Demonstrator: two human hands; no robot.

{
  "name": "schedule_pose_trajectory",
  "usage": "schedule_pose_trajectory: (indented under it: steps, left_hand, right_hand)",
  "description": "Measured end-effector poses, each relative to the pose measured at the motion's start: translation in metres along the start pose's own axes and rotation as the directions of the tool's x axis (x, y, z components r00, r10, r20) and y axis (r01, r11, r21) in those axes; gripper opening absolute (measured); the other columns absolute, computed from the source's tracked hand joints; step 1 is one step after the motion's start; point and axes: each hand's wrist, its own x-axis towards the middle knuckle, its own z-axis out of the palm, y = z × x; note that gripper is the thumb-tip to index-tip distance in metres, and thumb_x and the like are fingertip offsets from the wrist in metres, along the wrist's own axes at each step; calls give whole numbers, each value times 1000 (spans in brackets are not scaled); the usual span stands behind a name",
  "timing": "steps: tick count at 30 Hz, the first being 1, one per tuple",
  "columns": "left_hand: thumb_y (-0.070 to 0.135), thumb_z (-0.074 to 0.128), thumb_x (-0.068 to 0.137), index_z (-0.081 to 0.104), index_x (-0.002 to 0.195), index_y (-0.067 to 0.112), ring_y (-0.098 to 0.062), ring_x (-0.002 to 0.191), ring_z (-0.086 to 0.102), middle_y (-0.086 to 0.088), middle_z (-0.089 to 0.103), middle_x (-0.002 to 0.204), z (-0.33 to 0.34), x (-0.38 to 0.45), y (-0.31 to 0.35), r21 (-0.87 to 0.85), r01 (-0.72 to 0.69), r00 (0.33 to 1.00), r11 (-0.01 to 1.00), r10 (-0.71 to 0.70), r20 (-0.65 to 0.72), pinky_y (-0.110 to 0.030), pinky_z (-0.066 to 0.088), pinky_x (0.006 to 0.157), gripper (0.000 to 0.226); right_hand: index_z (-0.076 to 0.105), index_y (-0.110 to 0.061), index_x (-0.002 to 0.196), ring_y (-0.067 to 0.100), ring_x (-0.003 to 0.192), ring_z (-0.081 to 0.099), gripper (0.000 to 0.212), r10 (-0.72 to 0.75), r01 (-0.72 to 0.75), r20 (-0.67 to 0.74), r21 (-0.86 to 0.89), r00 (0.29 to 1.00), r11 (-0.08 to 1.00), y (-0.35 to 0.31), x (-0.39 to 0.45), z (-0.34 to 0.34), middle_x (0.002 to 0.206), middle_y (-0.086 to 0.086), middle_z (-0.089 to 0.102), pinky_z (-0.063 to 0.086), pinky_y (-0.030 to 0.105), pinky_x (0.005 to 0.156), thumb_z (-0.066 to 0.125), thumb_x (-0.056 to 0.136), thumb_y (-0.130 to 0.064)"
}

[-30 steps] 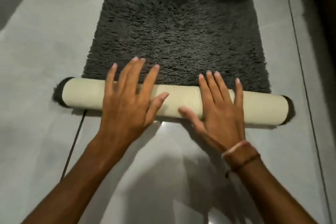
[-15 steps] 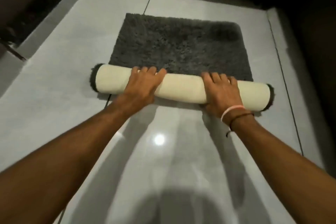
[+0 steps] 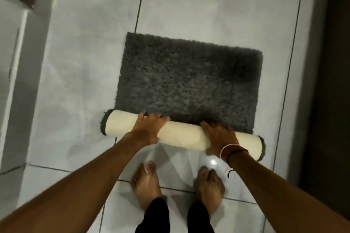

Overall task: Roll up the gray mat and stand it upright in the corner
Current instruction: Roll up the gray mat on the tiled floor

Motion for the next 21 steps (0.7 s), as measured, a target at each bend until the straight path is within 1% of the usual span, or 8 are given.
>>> schedule_pose_trajectory:
  steps: [2, 4, 6, 8, 10, 13, 17, 21]
  left_hand:
    - [10, 69, 84, 27, 156, 29, -30, 145, 35, -10, 41, 152, 18, -22, 1, -25, 65, 990, 998, -68, -123, -57, 10, 127, 85]
    - [1, 70, 80, 31, 157, 21, -37, 144, 39, -20, 43, 153, 32, -38, 8, 9, 129, 914, 992, -115, -389, -61, 22, 124, 89]
    - [-2, 70, 76, 35, 156, 13, -43, 146, 39, -25, 41, 157, 42, -47, 15, 81, 72, 864, 994, -22, -503, -64, 31, 119, 89]
    - [13, 71, 79, 16, 161, 11, -44, 155, 17, -26, 17, 167, 47, -41, 18, 100, 31, 892, 994, 17, -452, -65, 21, 122, 98]
    - [26, 75, 78, -2, 161, 10, -45, 156, 4, -27, 2, 168, 40, -21, 19, 132, 66, 916, 989, -8, -402, -67, 10, 124, 114]
    - [25, 80, 76, -3, 159, 9, -45, 153, 14, -28, 12, 164, 19, 13, 13, 254, 126, 910, 959, -10, -414, -67, 13, 123, 118]
    - [23, 84, 70, 10, 154, 14, -40, 141, 37, -23, 36, 152, -12, 29, 7, 343, 127, 936, 931, 2, -353, -63, 26, 120, 112]
    - [27, 80, 77, 5, 151, 18, -37, 140, 36, -19, 34, 152, -3, 5, 17, 293, 106, 962, 950, -23, -271, -61, 23, 122, 106]
  right_hand:
    - [33, -26, 148, 32, 136, 47, 92, 23, -23, -57, -5, 998, 1000, 2, -16, 3, 144, 7, 51, 34, 50, 116, 82, 73, -43]
    - [41, -19, 148, 34, 133, 50, 76, 54, -52, -322, 15, 945, 999, 1, -27, 9, 143, 12, 54, 36, 50, 117, 75, 81, -29]
    - [43, -10, 149, 38, 139, 47, 72, 22, 6, -473, 57, 881, 998, -3, -34, 17, 150, 20, 50, 33, 53, 121, 68, 82, -10]
    - [18, -7, 159, 40, 155, 18, 93, -4, 25, -352, 56, 936, 998, -8, -35, 22, 166, 24, 20, 17, 56, 127, 68, 80, -17]
    - [-1, -5, 159, 41, 156, 0, 119, 5, -3, -250, 6, 968, 1000, -7, -19, 20, 168, 26, 0, 6, 58, 128, 76, 76, -39]
    - [4, -2, 158, 42, 153, 15, 129, 49, -66, -301, -48, 953, 997, -4, 13, 0, 162, 28, 16, 6, 62, 126, 83, 68, -52]
    - [27, -8, 151, 37, 136, 41, 99, 58, -73, -363, -27, 930, 997, 4, 28, -18, 146, 18, 43, 20, 58, 124, 82, 73, -34]
    - [32, -13, 147, 35, 135, 43, 89, 82, -77, -319, 30, 944, 997, -3, 9, -8, 141, 12, 48, 17, 59, 125, 81, 74, -28]
